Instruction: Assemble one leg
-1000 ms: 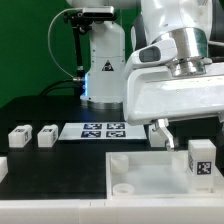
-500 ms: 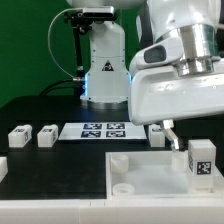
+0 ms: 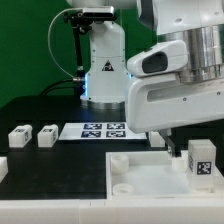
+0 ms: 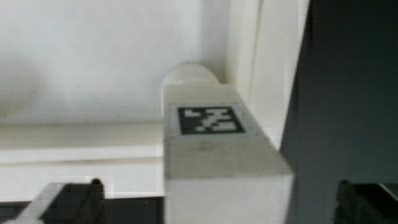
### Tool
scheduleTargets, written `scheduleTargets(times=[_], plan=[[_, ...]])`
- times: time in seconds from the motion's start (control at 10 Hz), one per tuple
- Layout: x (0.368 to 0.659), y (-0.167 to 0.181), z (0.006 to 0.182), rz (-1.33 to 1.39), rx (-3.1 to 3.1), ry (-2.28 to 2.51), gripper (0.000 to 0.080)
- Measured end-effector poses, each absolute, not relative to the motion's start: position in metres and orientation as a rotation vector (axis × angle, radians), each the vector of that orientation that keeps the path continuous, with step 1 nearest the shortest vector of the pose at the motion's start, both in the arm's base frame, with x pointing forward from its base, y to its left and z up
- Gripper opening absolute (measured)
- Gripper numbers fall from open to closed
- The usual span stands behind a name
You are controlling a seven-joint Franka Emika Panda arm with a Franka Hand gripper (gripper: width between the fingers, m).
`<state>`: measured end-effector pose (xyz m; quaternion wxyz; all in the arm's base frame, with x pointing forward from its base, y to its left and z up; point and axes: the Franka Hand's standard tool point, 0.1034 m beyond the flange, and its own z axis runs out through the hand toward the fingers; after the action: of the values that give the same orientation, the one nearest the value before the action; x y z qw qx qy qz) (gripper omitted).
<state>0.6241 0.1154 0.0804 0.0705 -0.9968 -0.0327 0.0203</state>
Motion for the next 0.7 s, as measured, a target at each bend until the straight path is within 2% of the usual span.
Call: scheduleTargets(times=[0.1, 0.2, 0.3, 0.4, 0.5, 0.6, 0.7], plan=[[0.627, 0.117, 0.08, 0.186, -2.986, -0.107, 0.0649], [0.641, 0.117, 0.079, 0.088, -2.993, -0.074, 0.0649], [0.638, 0.117, 0.078, 0.101, -2.994, -0.053, 0.0548], [0.638, 0.117, 0.078, 0.102, -2.994, -0.039, 0.0412], [0.639, 0.116, 0.078, 0.11, -2.998, 0.108, 0.0412], [0.639, 0.114, 0.077, 0.123, -2.991, 0.293, 0.0298], [0.639, 0.114, 0.077, 0.131, -2.98, 0.41, 0.0298]])
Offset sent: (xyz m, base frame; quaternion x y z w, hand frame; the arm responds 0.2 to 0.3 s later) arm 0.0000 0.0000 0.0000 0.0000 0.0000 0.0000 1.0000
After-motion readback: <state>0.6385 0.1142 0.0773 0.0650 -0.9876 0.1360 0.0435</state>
